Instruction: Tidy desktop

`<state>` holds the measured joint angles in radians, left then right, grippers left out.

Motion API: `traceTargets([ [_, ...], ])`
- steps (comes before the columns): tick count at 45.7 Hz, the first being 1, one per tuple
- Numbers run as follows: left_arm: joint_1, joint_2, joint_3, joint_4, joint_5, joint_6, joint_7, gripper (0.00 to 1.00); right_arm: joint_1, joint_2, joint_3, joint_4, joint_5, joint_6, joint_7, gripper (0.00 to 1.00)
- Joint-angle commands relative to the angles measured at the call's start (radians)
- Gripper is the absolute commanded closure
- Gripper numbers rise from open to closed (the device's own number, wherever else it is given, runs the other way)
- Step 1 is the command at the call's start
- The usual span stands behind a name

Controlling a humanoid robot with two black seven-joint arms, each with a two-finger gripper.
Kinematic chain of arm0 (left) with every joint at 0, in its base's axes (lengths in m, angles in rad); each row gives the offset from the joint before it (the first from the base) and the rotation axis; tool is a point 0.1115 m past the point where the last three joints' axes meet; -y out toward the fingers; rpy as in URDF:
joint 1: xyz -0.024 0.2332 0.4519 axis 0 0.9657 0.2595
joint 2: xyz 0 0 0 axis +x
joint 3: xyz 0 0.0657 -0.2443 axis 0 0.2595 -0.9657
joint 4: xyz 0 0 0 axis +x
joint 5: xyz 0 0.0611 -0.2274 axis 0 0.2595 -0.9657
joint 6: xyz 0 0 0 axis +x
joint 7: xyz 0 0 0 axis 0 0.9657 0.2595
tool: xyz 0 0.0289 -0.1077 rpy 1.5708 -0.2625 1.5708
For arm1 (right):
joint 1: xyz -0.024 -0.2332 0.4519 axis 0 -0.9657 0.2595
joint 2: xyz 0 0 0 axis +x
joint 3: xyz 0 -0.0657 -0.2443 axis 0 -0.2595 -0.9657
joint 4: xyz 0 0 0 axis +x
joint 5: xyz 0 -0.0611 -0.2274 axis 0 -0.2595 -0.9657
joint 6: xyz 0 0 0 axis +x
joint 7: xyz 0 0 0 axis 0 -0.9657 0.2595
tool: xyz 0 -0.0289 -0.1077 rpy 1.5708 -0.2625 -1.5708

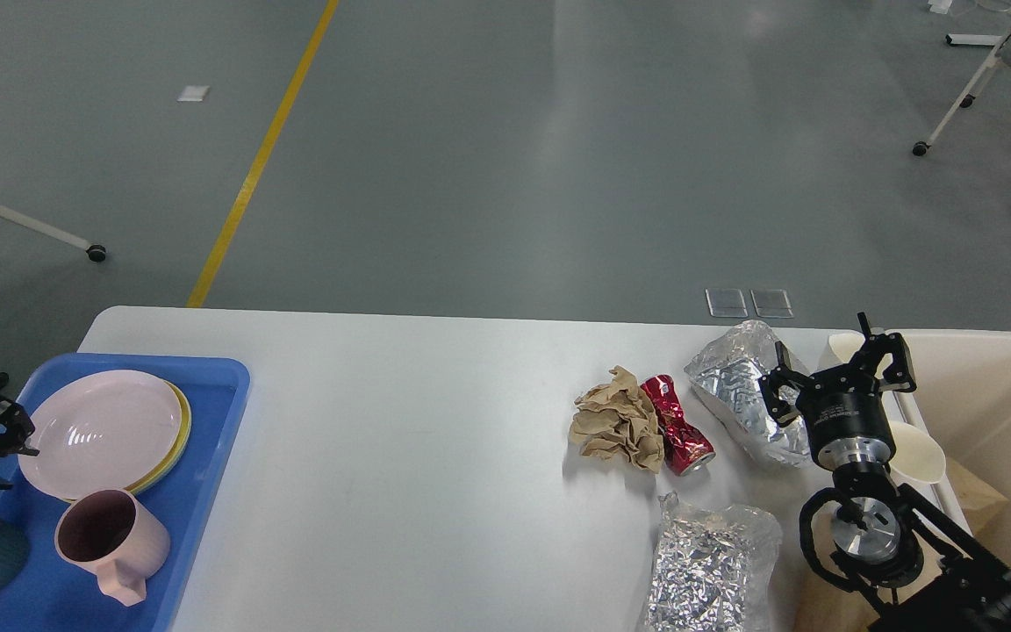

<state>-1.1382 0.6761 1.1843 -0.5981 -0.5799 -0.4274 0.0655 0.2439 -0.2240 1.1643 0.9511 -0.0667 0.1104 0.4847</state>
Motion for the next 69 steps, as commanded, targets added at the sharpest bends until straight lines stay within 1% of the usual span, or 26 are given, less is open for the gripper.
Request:
traceTargets([
  [1, 0.0, 0.0, 0.0, 0.0, 0.0, 0.001, -0.001, 0.07, 0.0, 0.0, 0.0, 0.0, 0.001, 0.0, 0.0, 0.0],
  [11, -0.017, 0.007, -0.002, 0.0, 0.002, -0.004, 0.008, 0.05, 0.0, 0.0, 0.0, 0.0, -0.001, 0.0, 0.0, 0.0],
  [17, -0.13, 0.033, -0.005, 0.0, 0.006, -0.031, 0.011, 0.04, 0.0, 0.0, 0.0, -0.002, 0.001, 0.0, 0.0, 0.0],
  [20, -0.196, 0.068, -0.017, 0.006, 0.006, -0.059, 0.002, 0.04, 0.0, 0.0, 0.0, -0.002, -0.001, 0.0, 0.0, 0.0],
  [23, -0.233, 0.102, -0.041, 0.02, 0.006, -0.062, -0.006, 0.04, 0.0, 0.0, 0.0, 0.0, -0.001, 0.0, 0.0, 0.0],
  [25, -0.235, 0.108, -0.083, 0.026, 0.006, -0.062, -0.004, 0.04, 0.0, 0.0, 0.0, 0.0, 0.001, 0.0, 0.0, 0.0],
  [30, -0.195, 0.114, -0.271, 0.035, 0.02, -0.057, -0.004, 0.04, 0.0, 0.0, 0.0, -0.002, 0.001, 0.0, 0.0, 0.0],
  [36, -0.143, 0.118, -0.593, 0.066, 0.026, -0.057, -0.006, 0.04, 0.0, 0.0, 0.0, 0.0, -0.001, 0.0, 0.0, 0.0],
  [38, -0.098, 0.117, -0.717, 0.066, 0.025, -0.059, -0.007, 0.04, 0.0, 0.0, 0.0, 0.0, -0.001, 0.0, 0.0, 0.0],
  [39, -0.039, 0.111, -0.856, 0.066, 0.026, -0.065, -0.007, 0.04, 0.0, 0.0, 0.0, -0.002, -0.001, 0.0, 0.0, 0.0],
  [45, 0.095, 0.1, -1.288, 0.066, 0.028, -0.076, -0.013, 0.04, 0.0, 0.0, 0.0, -0.002, 0.001, 0.0, 0.0, 0.0],
  [47, 0.136, 0.077, -1.417, 0.066, 0.028, -0.076, -0.026, 0.04, 0.0, 0.0, 0.0, 0.0, -0.001, 0.0, 0.0, 0.0],
  [51, 0.228, 0.027, -1.618, 0.066, 0.037, -0.064, -0.058, 0.04, 0.0, 0.0, 0.0, 0.0, 0.001, 0.0, 0.0, 0.0],
  [55, 0.29, -0.015, -1.747, 0.066, 0.052, -0.054, -0.076, 0.04, 0.0, 0.0, 0.0, 0.0, -0.001, 0.0, 0.0, 0.0],
  [59, 0.359, -0.069, -1.833, 0.05, 0.057, -0.047, -0.101, 0.04, 0.0, 0.0, 0.0, 0.0, -0.001, 0.0, 0.0, 0.0],
  [62, 0.414, -0.086, -1.887, 0.032, 0.06, -0.047, -0.105, 0.04, 0.0, 0.0, 0.0, 0.0, 0.001, 0.0, 0.0, 0.0],
  [66, 0.469, -0.102, -1.945, -0.029, 0.087, -0.047, -0.115, 0.04, 0.0, 0.0, 0.0, 0.0, -0.001, 0.0, 0.0, 0.0],
  [69, 0.535, -0.13, -2.025, -0.1, 0.139, -0.042, -0.136, 0.04, 0.0, 0.0, 0.0, 0.0, 0.001, 0.0, 0.0, 0.0],
])
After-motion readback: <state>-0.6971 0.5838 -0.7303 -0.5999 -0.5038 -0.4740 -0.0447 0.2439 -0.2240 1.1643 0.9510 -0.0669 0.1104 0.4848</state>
